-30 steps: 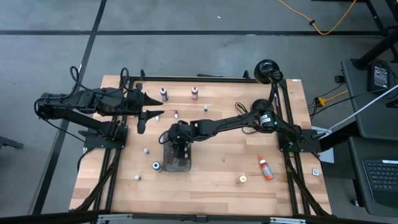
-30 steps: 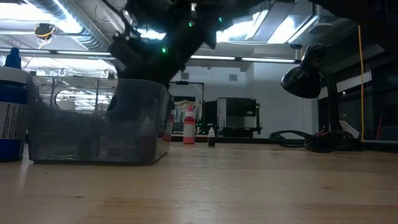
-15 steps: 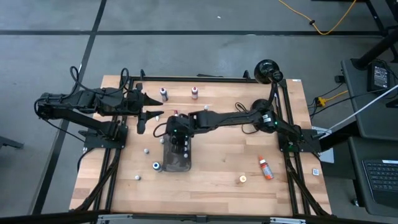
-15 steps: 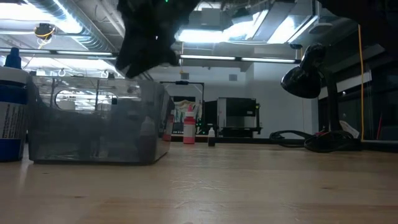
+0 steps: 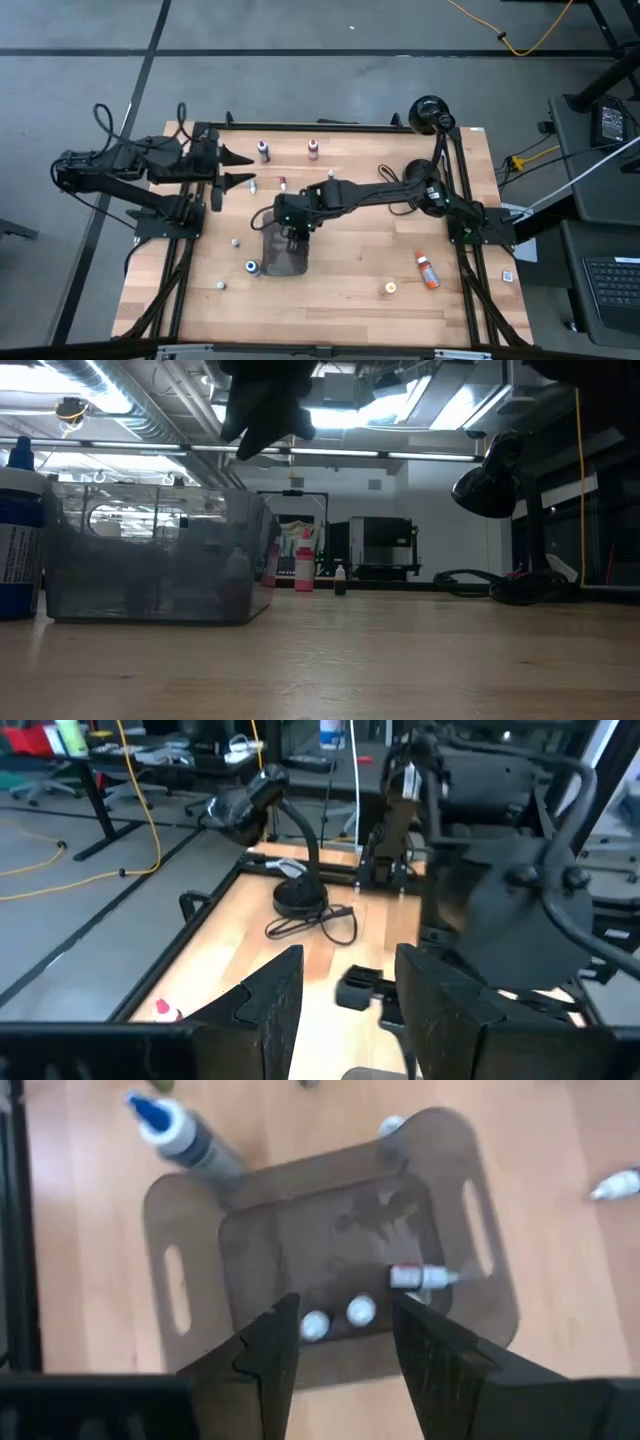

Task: Pick & Place food coloring
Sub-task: Put the orange food coloring bottle into the bin

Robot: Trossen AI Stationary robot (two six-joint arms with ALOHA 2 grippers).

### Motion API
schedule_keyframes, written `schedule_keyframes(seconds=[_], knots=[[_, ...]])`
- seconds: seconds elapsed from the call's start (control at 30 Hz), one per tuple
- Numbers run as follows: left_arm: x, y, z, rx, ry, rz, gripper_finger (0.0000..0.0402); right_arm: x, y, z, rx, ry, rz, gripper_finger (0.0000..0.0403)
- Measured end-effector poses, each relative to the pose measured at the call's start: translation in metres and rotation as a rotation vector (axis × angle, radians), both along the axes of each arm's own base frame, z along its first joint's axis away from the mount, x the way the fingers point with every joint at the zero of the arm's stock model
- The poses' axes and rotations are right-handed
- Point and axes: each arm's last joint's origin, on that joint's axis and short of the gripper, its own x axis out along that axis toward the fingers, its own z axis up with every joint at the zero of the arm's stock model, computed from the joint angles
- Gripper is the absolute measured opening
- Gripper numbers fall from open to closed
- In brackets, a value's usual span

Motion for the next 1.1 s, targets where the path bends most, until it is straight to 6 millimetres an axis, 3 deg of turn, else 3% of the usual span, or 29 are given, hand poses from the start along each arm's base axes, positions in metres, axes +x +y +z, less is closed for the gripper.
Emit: schedule_keyframes(seconds=[0.23, 0.6, 0.83, 1.1], knots=[[-0.016, 0.003, 0.004, -0.005, -0.037, 0.036, 0.0155, -0.010, 0.025, 0.008, 0.003, 0.013, 0.024, 0.0162], [-0.016, 0.003, 0.002, -0.002, -0.021, 0.066, 0.0155, -0.039, 0.081, 0.025, -0.030, 0.017, -0.070, 0.0161], [-0.015, 0.003, 0.002, -0.007, -0.020, 0.072, 0.0155, -0.063, 0.121, 0.028, -0.130, 0.012, -0.168, 0.0161], [-0.013, 0.004, 0.001, -0.071, -0.035, 0.133, 0.0155, -0.102, 0.152, 0.042, -0.231, 0.024, -0.207, 0.0161]])
